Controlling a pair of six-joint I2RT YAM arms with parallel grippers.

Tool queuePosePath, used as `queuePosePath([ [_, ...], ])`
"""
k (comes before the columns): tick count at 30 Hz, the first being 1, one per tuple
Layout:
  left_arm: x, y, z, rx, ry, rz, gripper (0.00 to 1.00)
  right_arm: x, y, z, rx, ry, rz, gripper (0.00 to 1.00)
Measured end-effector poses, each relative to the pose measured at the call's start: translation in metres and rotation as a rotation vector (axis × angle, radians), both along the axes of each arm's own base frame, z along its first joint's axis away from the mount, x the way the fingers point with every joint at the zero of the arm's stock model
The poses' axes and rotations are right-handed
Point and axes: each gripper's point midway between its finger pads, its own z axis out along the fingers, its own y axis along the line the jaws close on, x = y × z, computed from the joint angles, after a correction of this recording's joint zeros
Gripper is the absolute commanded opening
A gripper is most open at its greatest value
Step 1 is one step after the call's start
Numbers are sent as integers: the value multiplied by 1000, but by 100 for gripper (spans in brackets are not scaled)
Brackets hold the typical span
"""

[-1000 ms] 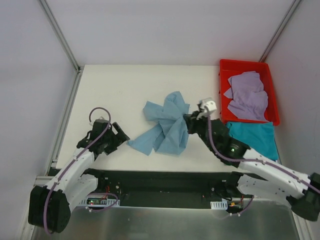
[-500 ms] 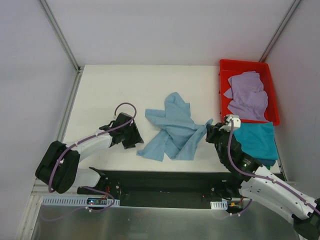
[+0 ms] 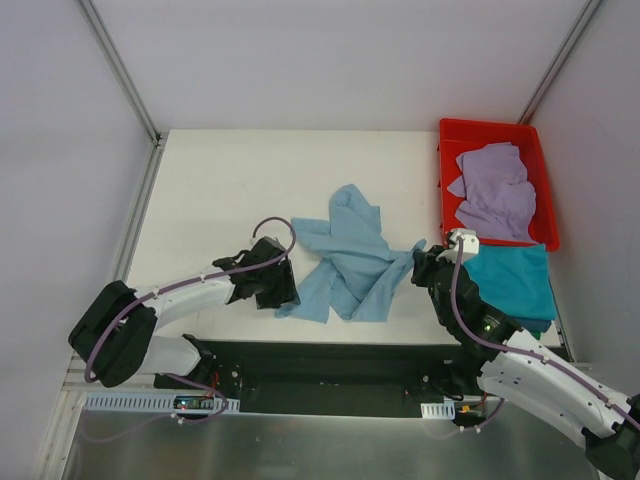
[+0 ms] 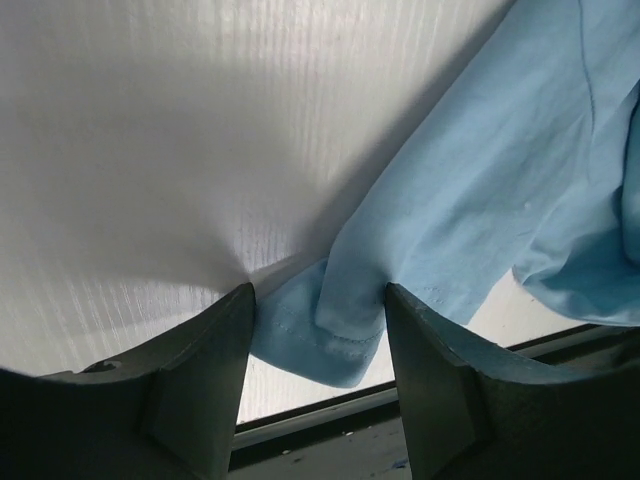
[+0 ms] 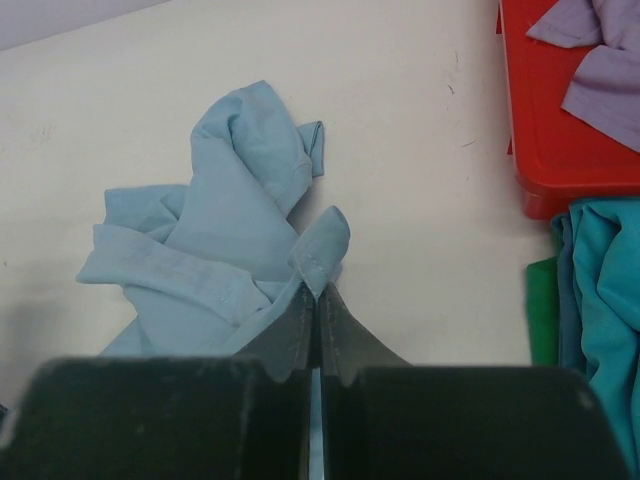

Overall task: Fold and stack the t-shirts
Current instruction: Flatten out the tshirt

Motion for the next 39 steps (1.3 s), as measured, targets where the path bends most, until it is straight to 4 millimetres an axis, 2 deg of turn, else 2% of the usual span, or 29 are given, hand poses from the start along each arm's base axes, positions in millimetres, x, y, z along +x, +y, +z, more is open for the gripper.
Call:
queuePosePath([
  [2,-7,-2,-1,22,0,-35,52,0,-1,0,0,0,-3,0],
  [4,-13,-4,-2,49,2,-71,44,0,-1,0,-1,1,-3,0],
  [5,-16,-6,-3,66,3,-91,37,0,-1,0,-1,1,-3,0],
  [6,-18,-8,-4,83,6,-113,26,0,-1,0,-1,1,-4,0],
  [7,-19,-10,-5,90,12,-123,6,0,-1,0,-1,1,-5,0],
  [8,-20,-13,-6,100,17,-139,0,1,-1,0,-1,2,-5,0],
  [12,-18,-18,-5,137,20,-171,0,1,-3,-1,-5,3,-9,0],
  [14,-11,-17,5,154,-14,-162,0,3,-6,-2,-19,8,-19,0],
  [16,0,-15,26,161,-87,-146,0,6,-13,-1,-61,19,-39,0],
  [18,19,-11,61,153,-203,-106,0,13,-23,12,-103,21,-78,0],
  [19,34,-9,95,133,-303,-67,0,17,-27,20,-119,19,-95,0],
  [20,42,-6,111,122,-348,-38,0,23,-35,34,-141,14,-123,0],
  [21,55,2,139,104,-414,11,0,28,-40,46,-148,5,-142,1],
  [25,97,45,243,42,-628,215,0,41,-64,122,-130,-72,-217,0],
  [27,105,65,282,39,-710,290,0,41,-73,158,-120,-117,-230,0],
  [29,104,78,325,29,-797,326,0,38,-77,194,-112,-166,-223,0],
  [33,95,91,390,-7,-929,339,0,25,-69,245,-91,-243,-128,0],
  [39,64,113,485,-86,-1132,355,0,-9,-48,316,-41,-349,75,0],
])
